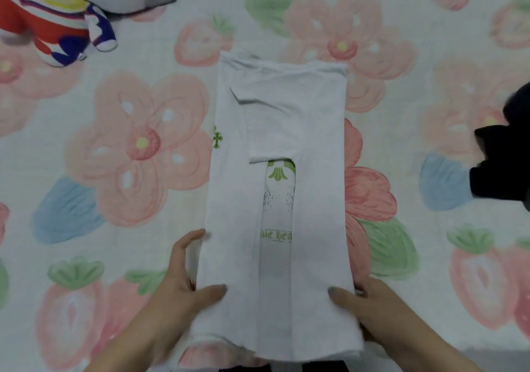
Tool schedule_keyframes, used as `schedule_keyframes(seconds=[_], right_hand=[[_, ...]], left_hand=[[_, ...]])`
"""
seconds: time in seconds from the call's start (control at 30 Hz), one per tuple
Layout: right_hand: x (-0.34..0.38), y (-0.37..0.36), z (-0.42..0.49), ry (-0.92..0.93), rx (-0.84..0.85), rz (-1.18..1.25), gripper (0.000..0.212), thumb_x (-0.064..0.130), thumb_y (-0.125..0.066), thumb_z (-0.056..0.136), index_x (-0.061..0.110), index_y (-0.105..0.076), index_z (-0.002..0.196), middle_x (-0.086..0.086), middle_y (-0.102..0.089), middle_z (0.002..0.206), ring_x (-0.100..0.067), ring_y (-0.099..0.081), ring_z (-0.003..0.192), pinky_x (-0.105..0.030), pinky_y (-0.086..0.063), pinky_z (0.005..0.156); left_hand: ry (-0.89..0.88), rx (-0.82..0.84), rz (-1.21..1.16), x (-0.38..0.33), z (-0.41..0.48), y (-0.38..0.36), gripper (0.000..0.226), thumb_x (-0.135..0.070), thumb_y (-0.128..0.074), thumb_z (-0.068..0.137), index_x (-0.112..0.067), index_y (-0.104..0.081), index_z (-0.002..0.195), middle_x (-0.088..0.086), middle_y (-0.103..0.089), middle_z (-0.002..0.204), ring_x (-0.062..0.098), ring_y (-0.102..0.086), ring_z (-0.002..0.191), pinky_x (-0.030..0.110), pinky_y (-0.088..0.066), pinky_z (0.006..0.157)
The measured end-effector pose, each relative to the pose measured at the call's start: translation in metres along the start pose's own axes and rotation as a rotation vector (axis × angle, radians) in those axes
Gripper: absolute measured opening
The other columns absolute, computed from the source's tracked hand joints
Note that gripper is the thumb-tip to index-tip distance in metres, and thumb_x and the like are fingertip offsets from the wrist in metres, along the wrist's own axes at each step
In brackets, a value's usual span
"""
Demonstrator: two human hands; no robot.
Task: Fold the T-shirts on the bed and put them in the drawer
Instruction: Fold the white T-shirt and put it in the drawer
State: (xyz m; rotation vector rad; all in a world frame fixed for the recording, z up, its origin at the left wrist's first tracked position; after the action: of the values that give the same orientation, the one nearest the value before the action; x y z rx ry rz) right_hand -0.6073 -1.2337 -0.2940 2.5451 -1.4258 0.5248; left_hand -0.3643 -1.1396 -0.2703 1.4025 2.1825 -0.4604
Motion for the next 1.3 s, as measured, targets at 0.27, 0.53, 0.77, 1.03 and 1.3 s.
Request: schedule_keyframes(seconds=[0.27, 0.53, 0.77, 1.03, 1.3], right_hand=[[0.187, 0.001, 0.025, 0.138, 0.091, 0.832, 0.023, -0.008, -0.057, 0.039, 0.002, -0.065, 0.058, -0.002, -0.056, 0.041, -0.005, -0.05, 0.03, -0.009, -0.035, 0.029], [0.22, 0.043, 0.102, 0.206, -0.549, 0.179, 0.029, 0.028, -0.053, 0.081, 0.006, -0.056, 0.1, -0.01, -0.057, 0.085, -0.024, -0.054, 0.068, -0.023, -0.041, 0.052], [0.191, 0.039, 0.118, 0.33, -0.497, -0.18, 0.032, 0.038, -0.068, 0.072, 0.013, -0.061, 0.091, -0.008, -0.068, 0.097, -0.025, -0.064, 0.082, -0.031, -0.05, 0.07], [0.183, 0.035, 0.087, 0.568, -0.22, -0.154, 0.026, 0.017, -0.064, 0.083, 0.027, -0.061, 0.106, 0.009, -0.071, 0.096, -0.006, -0.068, 0.078, -0.025, -0.054, 0.064], [0.071, 0.035, 0.065, 0.365, -0.303, -0.194, 0.025, 0.012, -0.072, 0.077, 0.014, -0.064, 0.1, 0.001, -0.071, 0.092, -0.012, -0.066, 0.079, -0.03, -0.054, 0.071]], left_hand=[[0.011, -0.007, -0.703, -0.16, 0.074, -0.017, 0.011, 0.003, -0.047, 0.077, -0.002, -0.056, 0.076, 0.005, -0.054, 0.047, 0.007, -0.051, 0.033, 0.01, -0.041, 0.034], [-0.249, -0.586, 0.305, -0.187, 0.154, 0.012, 0.06, -0.042, -0.06, 0.082, -0.022, -0.039, 0.134, 0.013, -0.048, 0.134, 0.03, -0.05, 0.114, 0.037, -0.042, 0.095], [-0.205, -0.67, 0.46, -0.134, 0.151, 0.019, 0.076, -0.039, -0.078, 0.067, -0.006, -0.041, 0.124, 0.009, -0.053, 0.116, 0.028, -0.053, 0.103, 0.03, -0.038, 0.08], [-0.339, -0.246, 0.189, -0.126, 0.112, 0.016, 0.009, -0.016, -0.068, 0.081, -0.019, -0.066, 0.089, -0.003, -0.074, 0.083, 0.01, -0.07, 0.069, 0.021, -0.053, 0.055], [-0.464, -0.593, 0.903, -0.057, 0.046, -0.015, 0.038, -0.035, -0.059, 0.078, -0.007, -0.06, 0.104, 0.013, -0.064, 0.089, 0.035, -0.063, 0.08, 0.037, -0.049, 0.069]])
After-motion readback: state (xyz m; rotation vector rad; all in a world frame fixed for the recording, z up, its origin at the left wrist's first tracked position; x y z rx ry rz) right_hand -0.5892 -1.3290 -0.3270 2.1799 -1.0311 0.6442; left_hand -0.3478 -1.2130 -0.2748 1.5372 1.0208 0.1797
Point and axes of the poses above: each hand's wrist, its own z-axis towards the middle knuckle, its own y-axis out of the back of the hand, x = y × z, the point moved 7 cm from there along z, towards the middle knuckle
